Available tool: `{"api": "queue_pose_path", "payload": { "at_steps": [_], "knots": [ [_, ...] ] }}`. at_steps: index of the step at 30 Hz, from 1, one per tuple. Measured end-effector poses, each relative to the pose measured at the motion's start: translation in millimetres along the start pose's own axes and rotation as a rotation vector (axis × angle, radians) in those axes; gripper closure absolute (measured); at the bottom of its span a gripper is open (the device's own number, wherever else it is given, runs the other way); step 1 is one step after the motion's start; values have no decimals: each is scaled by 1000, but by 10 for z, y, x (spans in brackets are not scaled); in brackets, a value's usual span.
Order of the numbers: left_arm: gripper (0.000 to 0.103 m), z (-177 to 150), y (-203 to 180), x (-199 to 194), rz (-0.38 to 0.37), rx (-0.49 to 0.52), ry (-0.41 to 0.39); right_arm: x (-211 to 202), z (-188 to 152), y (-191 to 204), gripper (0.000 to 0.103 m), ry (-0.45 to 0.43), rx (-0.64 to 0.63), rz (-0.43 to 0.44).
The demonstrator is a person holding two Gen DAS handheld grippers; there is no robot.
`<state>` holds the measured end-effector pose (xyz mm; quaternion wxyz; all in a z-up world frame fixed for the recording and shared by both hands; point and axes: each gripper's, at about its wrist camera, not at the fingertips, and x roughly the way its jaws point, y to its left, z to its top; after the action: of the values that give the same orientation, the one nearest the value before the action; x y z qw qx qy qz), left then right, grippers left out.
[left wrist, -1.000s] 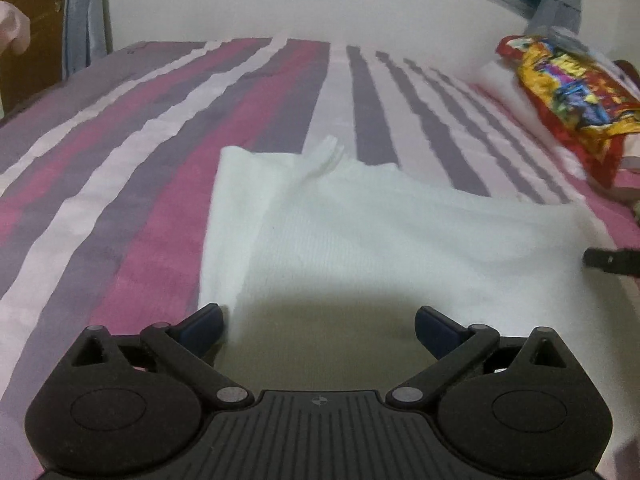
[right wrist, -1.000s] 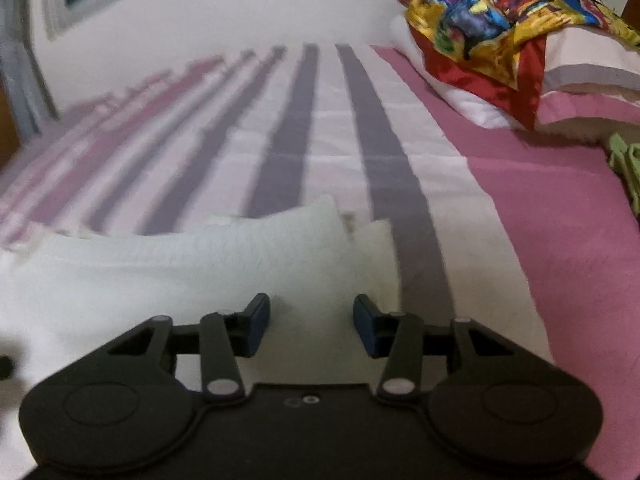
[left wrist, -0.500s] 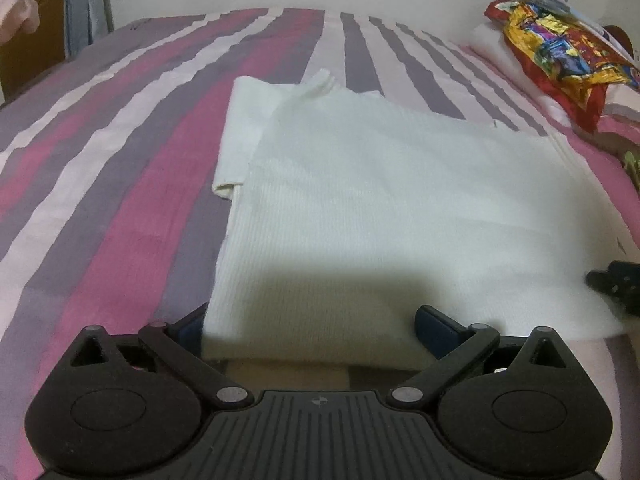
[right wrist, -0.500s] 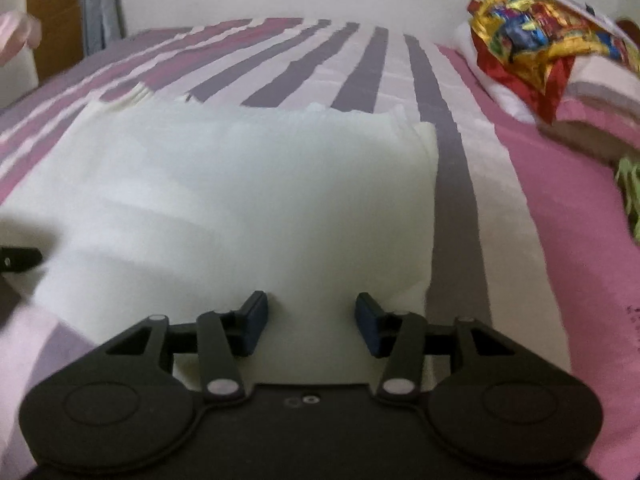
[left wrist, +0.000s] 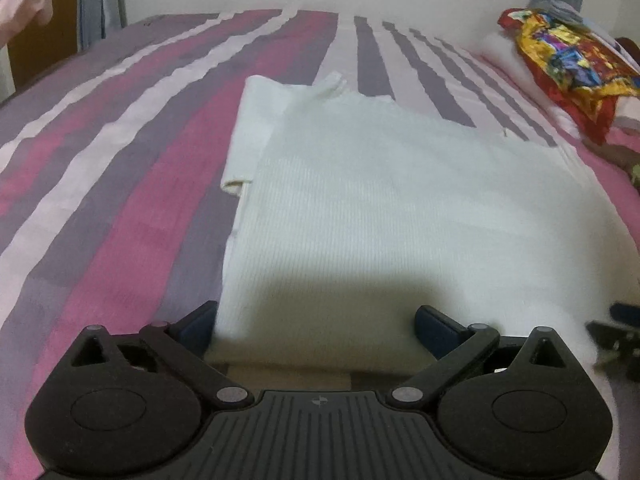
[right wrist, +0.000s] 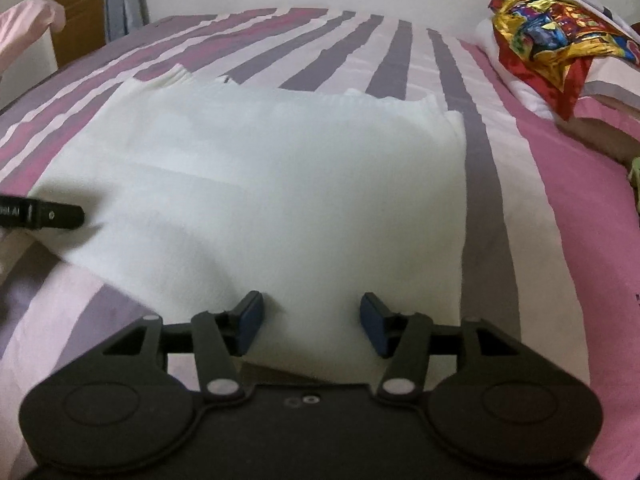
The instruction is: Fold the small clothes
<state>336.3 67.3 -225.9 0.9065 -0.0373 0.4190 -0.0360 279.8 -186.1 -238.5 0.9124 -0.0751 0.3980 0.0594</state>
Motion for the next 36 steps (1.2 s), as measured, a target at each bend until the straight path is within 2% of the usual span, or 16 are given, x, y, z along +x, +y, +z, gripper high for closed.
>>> {"api": "queue_pose_path", "payload": {
  "at_steps": [5,7,11,17,18,23,36],
  "knots": [
    [2,127,20,-88,-3,-49,24,-44,103,-16,48,4,37,11],
    [2,209,15,-141,7,-71,-2,-138,182,-31,46,-49,97,50],
    [2,375,-46,-96,29,-72,-21,-163,330,41,40,-92,105,32],
    [2,327,-142,143,89,-39,72,48,299,124,39,-31,87,-52],
    [2,297,-141,132,88,-35,63,102,244,116,39,-4,92,-47],
    [2,250,-122,88,79,-27,66,47,100,107,38,-19,97,-41],
    [2,198,-127,45,80,-14,64,8,88,93,38,2,114,-27]
  ]
}}
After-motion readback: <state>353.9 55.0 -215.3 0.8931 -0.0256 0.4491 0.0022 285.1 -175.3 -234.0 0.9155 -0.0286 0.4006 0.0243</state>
